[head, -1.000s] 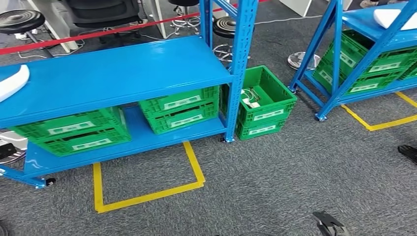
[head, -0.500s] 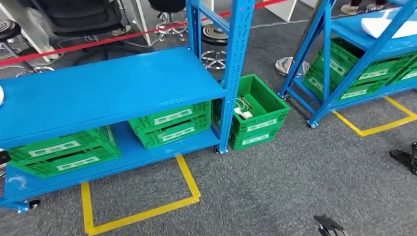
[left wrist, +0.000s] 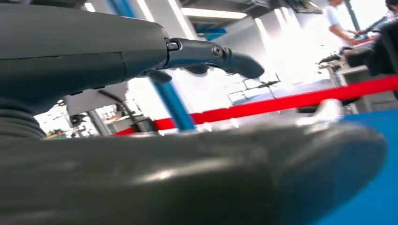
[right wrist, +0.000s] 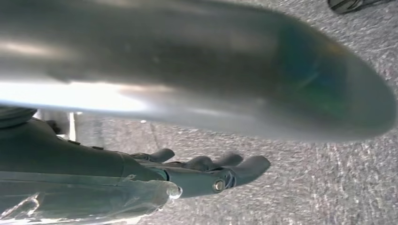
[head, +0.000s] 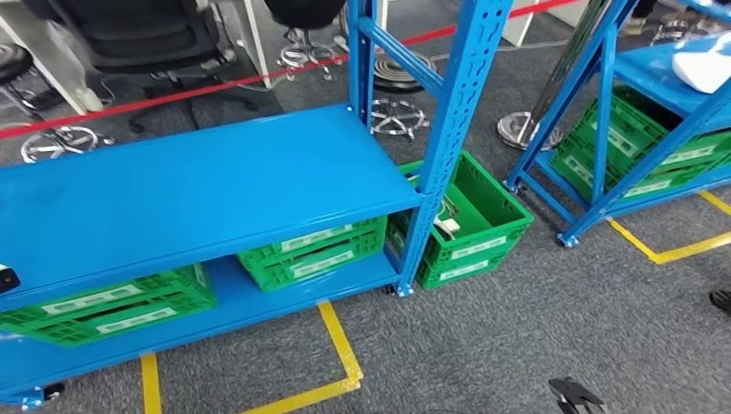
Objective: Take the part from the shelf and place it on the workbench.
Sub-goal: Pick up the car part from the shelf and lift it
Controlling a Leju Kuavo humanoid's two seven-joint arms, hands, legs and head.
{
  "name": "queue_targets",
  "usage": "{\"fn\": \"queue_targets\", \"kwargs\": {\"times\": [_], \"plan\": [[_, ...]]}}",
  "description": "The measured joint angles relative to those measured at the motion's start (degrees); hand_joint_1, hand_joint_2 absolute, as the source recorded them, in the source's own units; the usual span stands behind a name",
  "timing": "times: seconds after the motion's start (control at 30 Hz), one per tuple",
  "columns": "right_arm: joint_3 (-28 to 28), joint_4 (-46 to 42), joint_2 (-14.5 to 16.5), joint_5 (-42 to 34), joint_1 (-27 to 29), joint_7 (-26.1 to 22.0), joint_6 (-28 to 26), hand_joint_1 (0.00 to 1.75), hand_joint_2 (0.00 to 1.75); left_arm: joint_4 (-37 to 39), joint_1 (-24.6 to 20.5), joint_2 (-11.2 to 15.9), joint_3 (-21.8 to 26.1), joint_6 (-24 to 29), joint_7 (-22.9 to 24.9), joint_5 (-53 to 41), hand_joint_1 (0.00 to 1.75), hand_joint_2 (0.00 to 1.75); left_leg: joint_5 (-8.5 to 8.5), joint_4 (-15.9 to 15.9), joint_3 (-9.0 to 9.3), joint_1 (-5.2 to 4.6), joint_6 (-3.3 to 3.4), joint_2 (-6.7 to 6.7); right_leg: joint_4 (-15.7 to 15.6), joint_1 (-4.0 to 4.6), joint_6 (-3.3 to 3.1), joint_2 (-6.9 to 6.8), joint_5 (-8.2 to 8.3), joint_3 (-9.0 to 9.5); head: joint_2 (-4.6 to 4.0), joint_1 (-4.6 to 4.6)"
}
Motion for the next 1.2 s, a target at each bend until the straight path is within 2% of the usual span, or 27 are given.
{"fn": "queue_targets", "kwargs": {"times": [0.07, 0.1, 0.13, 0.2, 0.23, 0.27, 0.3, 0.33, 0.4, 0.43, 0.47, 0.53, 0.57, 0.6, 0.63, 0.7, 0.73, 0.77, 0.8, 0.83, 0.87, 0.9, 0.93, 0.97, 1.0, 1.1, 1.2], "plan": [[-0.02, 0.01, -0.01, 0.04, -0.17, 0.02, -0.1, 0.0, 0.0, -0.54, 0.07, 0.47, 0.13, 0.24, -0.02, -0.01, 0.0, 0.0, 0.9, 2.32, -0.77, 0.02, -0.53, 0.05, -0.97, -0.22, -0.66, 0.17, -0.64, 1.39, 0.0, -0.1], [-0.02, 0.03, 0.0, 0.07, -0.16, -0.03, 0.01, 0.0, 0.0, -0.71, 0.4, 0.56, 0.15, 0.32, -0.02, -0.02, 0.0, 0.0, 1.15, 5.04, -2.04, 0.01, -0.73, 0.08, -1.85, -0.37, -0.92, 0.32, -0.98, 2.64, 0.0, -0.14], [-0.01, 0.08, 0.03, 0.1, -0.06, -0.08, 0.15, 0.0, 0.0, -0.72, 1.0, 0.52, 0.11, 0.35, -0.02, -0.01, 0.0, 0.0, 0.55, 8.37, -3.77, 0.02, -0.8, 0.11, -2.92, -0.51, -1.07, 0.51, -1.37, 4.2, 0.0, -0.16], [0.01, 0.16, 0.09, 0.16, 0.22, -0.36, 0.43, 0.0, 0.0, -0.65, 2.46, 0.36, 0.05, 0.48, -0.02, 0.3, 0.0, 0.0, -3.12, 13.59, -7.21, 0.06, -0.93, 0.13, -4.87, -0.64, -1.12, 0.82, -2.37, 7.36, 0.0, -0.18], [0.01, 0.19, 0.11, 0.21, 0.34, -0.51, 0.43, 0.0, 0.0, -0.62, 3.0, 0.33, 0.1, 0.62, -0.02, 0.55, 0.0, 0.0, -5.18, 14.51, -8.59, 0.12, -1.03, 0.13, -5.58, -0.71, -1.01, 0.96, -2.98, 8.83, 0.0, -0.18], [0.01, 0.19, 0.11, 0.29, 0.44, -0.68, 0.44, 0.0, 0.0, -0.61, 3.27, 0.37, 0.22, 0.82, -0.02, 0.78, 0.0, 0.0, -6.17, 14.18, -9.66, 0.2, -1.18, 0.13, -6.03, -0.78, -0.88, 1.07, -3.62, 10.12, 0.0, -0.17], [0.01, 0.19, 0.1, 0.37, 0.5, -0.8, 0.43, 0.0, 0.0, -0.61, 3.39, 0.47, 0.42, 1.06, -0.02, 0.91, 0.0, 0.0, -5.58, 12.66, -10.4, 0.32, -1.39, 0.14, -6.28, -0.87, -0.72, 1.14, -4.34, 11.3, 0.0, -0.17], [0.02, 0.19, 0.11, 0.45, 0.53, -0.86, 0.39, 0.0, 0.0, -0.61, 3.51, 0.62, 0.71, 1.32, -0.02, 0.99, 0.0, 0.0, -3.06, 10.15, -10.86, 0.51, -1.65, 0.19, -6.38, -0.97, -0.53, 1.2, -5.13, 12.41, 0.0, -0.18], [0.01, 0.27, 0.09, 0.58, 0.66, -0.79, 0.23, 0.0, 0.0, -0.52, 4.02, 0.8, 1.24, 1.98, -0.01, 0.96, 0.0, 0.0, 6.35, 3.01, -11.51, 1.06, -2.09, 0.74, -5.97, -0.97, 0.03, 1.34, -6.93, 13.89, -0.01, -0.43], [0.0, 0.32, 0.05, 0.63, 0.67, -0.67, 0.13, 0.0, 0.0, -0.5, 4.35, 0.82, 1.46, 2.37, 0.02, 0.85, 0.0, 0.0, 10.16, 0.56, -11.79, 1.23, -2.08, 1.05, -5.64, -0.91, 0.41, 1.39, -7.99, 14.27, -0.02, -0.5], [-0.02, 0.36, 0.0, 0.68, 0.66, -0.56, 0.06, 0.0, 0.0, -0.57, 4.63, 0.83, 1.64, 2.88, 0.04, 0.63, 0.0, 0.0, 12.35, -0.81, -12.08, 1.34, -1.82, 1.25, -5.17, -0.83, 0.82, 1.39, -8.92, 14.63, -0.02, -0.58], [-0.03, 0.36, -0.05, 0.75, 0.28, -0.42, 0.07, 0.0, 0.0, -1.12, 4.64, 0.85, 2.36, 5.0, 0.09, -0.25, 0.0, 0.0, 11.94, -0.38, -12.01, 1.32, -0.87, 1.19, -4.38, -0.88, 1.49, 1.18, -10.12, 15.24, -0.02, -0.31], [-0.04, 0.35, -0.04, 0.8, 0.03, -0.42, 0.11, 0.0, 0.0, -1.54, 4.53, 0.81, 2.93, 6.39, -0.02, -0.64, 0.0, 0.0, 11.38, -0.17, -11.67, 1.35, -0.35, 1.08, -3.05, -0.95, 1.76, 0.92, -10.31, 15.0, -0.02, -0.18], [-0.04, 0.34, -0.02, 0.85, -0.27, -0.43, 0.16, 0.0, 0.0, -1.95, 4.41, 0.67, 3.56, 7.49, -0.29, -0.78, 0.0, 0.0, 10.9, -0.08, -11.19, 1.34, 0.09, 1.04, -0.72, -0.99, 2.01, 0.65, -10.75, 13.85, -0.02, 0.01], [-0.04, 0.33, 0.0, 0.9, -0.52, -0.44, 0.17, 0.0, 0.0, -2.31, 4.49, 0.47, 4.1, 7.83, -0.76, -0.5, 0.0, 0.0, 10.41, -0.07, -10.63, 1.3, 0.45, 0.98, 2.76, -1.03, 2.28, 0.4, -11.65, 11.91, -0.02, 0.13], [-0.04, 0.32, 0.04, 0.98, -0.78, -0.48, 0.22, 0.0, 0.0, -2.84, 5.2, -0.03, 4.73, 6.93, -1.91, 0.54, 0.0, 0.0, 9.34, -0.06, -9.52, 1.11, 0.86, 0.89, 10.46, -1.01, 2.65, 0.18, -14.95, 6.93, -0.02, 0.28], [-0.04, 0.33, 0.06, 0.99, -0.8, -0.48, 0.25, 0.0, 0.0, -3.03, 5.76, -0.26, 4.9, 6.35, -2.33, 0.97, 0.0, 0.0, 8.77, -0.06, -8.91, 1.03, 0.94, 0.83, 12.85, -1.0, 2.67, 0.17, -16.38, 4.8, -0.01, 0.31], [-0.04, 0.33, 0.08, 1.01, -0.74, -0.48, 0.27, 0.0, 0.0, -3.2, 6.25, -0.47, 5.03, 6.04, -2.57, 1.21, 0.0, 0.0, 8.21, -0.06, -8.25, 0.97, 0.97, 0.73, 13.5, -0.98, 2.56, 0.17, -16.74, 3.31, -0.01, 0.33], [-0.04, 0.34, 0.09, 1.01, -0.65, -0.48, 0.3, 0.0, 0.0, -3.36, 6.58, -0.65, 5.17, 5.87, -2.72, 1.37, 0.0, 0.0, 7.66, -0.06, -7.56, 0.93, 0.93, 0.61, 12.2, -0.93, 2.34, 0.17, -15.53, 2.58, 0.0, 0.36], [-0.04, 0.34, 0.09, 1.01, -0.54, -0.48, 0.29, 0.0, 0.0, -3.52, 6.73, -0.81, 5.31, 5.78, -2.79, 1.48, 0.0, 0.0, 7.14, -0.06, -6.91, 0.92, 0.83, 0.49, 9.23, -0.87, 2.03, 0.17, -12.73, 2.53, 0.0, 0.37], [-0.04, 0.35, 0.09, 1.01, -0.39, -0.48, 0.28, 0.0, 0.0, -3.67, 6.76, -0.95, 5.42, 5.74, -2.84, 1.56, 0.0, 0.0, 6.65, -0.07, -6.35, 0.9, 0.66, 0.37, 5.34, -0.78, 1.66, 0.15, -8.83, 2.82, -0.01, 0.39], [-0.04, 0.37, 0.08, 1.01, -0.29, -0.48, 0.27, 0.0, 0.0, -3.79, 6.81, -1.1, 5.5, 5.7, -2.87, 1.6, 0.0, 0.44, 6.21, -0.01, -5.89, 0.84, 0.4, 0.27, 1.99, -0.67, 1.31, 0.13, -5.67, 3.11, -0.01, 0.37], [-0.04, 0.38, 0.09, 1.02, -0.24, -0.48, 0.27, 0.0, 0.0, -3.9, 6.84, -1.19, 5.58, 5.65, -2.89, 1.63, 0.0, 0.87, 5.85, 0.0, -5.61, 0.77, 0.09, 0.17, -0.2, -0.55, 0.97, 0.13, -3.44, 3.44, -0.02, 0.33], [-0.04, 0.39, 0.09, 1.02, -0.25, -0.48, 0.27, 0.0, 0.0, -4.02, 6.86, -1.27, 5.65, 5.5, -3.07, 1.82, 0.0, 1.31, 5.55, 0.05, -5.45, 0.71, -0.23, 0.09, -1.25, -0.47, 0.72, 0.15, -2.25, 3.6, -0.02, 0.33], [-0.05, 0.4, 0.1, 1.03, -0.3, -0.48, 0.28, 0.0, 0.0, -4.23, 6.9, -1.32, 5.74, 5.17, -3.52, 2.29, 0.0, 1.75, 5.36, 0.13, -5.4, 0.67, -0.31, 0.05, -1.26, -0.45, 0.78, 0.21, -2.17, 3.65, -0.01, 0.28], [-0.08, 0.41, 0.15, 1.05, -0.39, -0.6, 0.31, 0.0, 0.0, -6.08, 7.64, -1.53, 6.05, 4.04, -5.38, 4.29, 0.0, 1.75, 5.51, 0.18, -5.54, 0.68, -0.06, 0.04, -1.17, -0.57, 1.23, 0.61, -1.67, 3.51, 0.0, 0.25], [-0.09, 0.41, 0.27, 1.06, -0.33, -0.68, 0.3, 0.0, 0.0, -9.57, 9.66, -1.9, 6.1, 3.55, -6.03, 5.9, 0.0, 1.75, 5.92, 0.1, -5.51, 0.67, -0.25, 0.1, -1.18, -0.63, 0.91, 1.1, -1.87, 3.39, 0.0, 0.23]]}}
